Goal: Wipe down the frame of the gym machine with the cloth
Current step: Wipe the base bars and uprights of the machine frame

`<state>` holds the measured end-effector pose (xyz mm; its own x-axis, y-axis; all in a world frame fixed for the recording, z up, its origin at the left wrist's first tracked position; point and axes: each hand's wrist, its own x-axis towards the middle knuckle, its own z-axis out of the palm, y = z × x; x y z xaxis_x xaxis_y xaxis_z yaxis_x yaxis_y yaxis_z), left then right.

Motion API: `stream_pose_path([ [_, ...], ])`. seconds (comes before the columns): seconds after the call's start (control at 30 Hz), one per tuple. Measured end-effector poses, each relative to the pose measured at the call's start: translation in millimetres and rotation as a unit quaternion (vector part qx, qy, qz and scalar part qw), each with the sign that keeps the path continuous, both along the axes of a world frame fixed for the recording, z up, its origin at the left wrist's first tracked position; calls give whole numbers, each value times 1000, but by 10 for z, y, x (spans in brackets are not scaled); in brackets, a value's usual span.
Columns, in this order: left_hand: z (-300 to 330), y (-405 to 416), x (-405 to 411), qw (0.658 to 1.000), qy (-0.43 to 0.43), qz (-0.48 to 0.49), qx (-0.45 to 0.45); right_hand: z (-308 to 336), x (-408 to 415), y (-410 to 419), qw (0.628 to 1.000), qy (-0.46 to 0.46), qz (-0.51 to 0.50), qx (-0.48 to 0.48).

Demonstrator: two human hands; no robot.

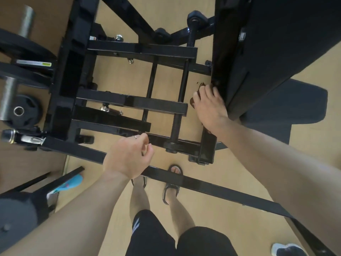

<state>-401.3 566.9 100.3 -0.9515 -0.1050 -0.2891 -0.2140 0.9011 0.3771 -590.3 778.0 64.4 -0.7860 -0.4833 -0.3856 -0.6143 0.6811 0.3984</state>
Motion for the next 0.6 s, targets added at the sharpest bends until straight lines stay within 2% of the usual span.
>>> stream_pose_path([
  [0.2, 15, 4, 9, 1000, -11, 10, -2, 134, 690, 337, 992, -77, -27, -101],
  [0.4, 28, 7, 6, 1000, -19, 12, -6, 263, 969, 513, 978, -200, 36, -51],
  [0.5, 29, 12, 9, 1000, -24, 16, -3, 248, 690, 338, 984, -172, 43, -15],
  [0.6, 20, 8, 13, 999, -28, 16, -6, 240, 286, 66, 994, -104, -26, 6],
])
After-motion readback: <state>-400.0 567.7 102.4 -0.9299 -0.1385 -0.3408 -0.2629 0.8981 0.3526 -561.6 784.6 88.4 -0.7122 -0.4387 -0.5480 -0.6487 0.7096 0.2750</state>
